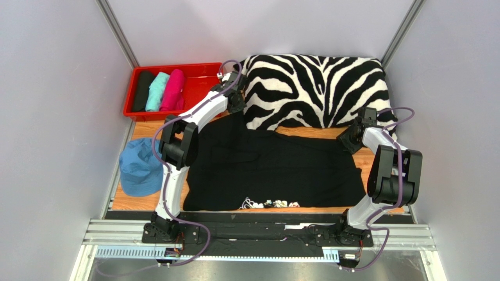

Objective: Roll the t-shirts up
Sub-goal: Fold the T-shirt at the center of the board.

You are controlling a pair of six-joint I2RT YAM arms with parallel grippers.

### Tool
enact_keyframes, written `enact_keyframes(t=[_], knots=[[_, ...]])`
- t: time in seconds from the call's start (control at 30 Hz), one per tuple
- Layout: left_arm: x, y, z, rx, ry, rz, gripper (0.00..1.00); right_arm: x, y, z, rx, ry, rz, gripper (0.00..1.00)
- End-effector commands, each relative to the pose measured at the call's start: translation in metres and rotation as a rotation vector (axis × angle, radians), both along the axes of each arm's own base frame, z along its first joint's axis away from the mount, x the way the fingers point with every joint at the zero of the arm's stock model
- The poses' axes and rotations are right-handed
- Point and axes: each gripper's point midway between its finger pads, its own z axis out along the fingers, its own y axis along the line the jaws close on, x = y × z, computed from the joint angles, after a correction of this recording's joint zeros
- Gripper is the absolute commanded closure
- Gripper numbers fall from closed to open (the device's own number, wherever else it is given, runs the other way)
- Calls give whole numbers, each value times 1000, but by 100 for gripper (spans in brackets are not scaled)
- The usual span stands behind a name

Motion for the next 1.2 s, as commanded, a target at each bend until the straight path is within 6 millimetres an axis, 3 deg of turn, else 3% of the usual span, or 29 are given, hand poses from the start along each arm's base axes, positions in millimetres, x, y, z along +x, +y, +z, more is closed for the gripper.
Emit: enact_keyframes(t=[0.0, 0.53, 0.67, 0.97, 1.17], knots=[[4, -6, 44, -39, -107, -36, 100, -8, -14, 7, -86, 11, -36, 52], [1, -3, 60, -41, -138, -47, 100, -19, -7, -3, -59, 6, -44, 55], [-2, -1, 63, -33, -142, -53, 100, -11, -8, -1, -53, 0, -47, 64], [-18, 10, 72, -14, -156, -60, 100, 1, -14, 19, -79, -24, -42, 99], [-34, 17, 83, -34, -168, -57, 100, 0, -22, 32, -94, -33, -45, 100]])
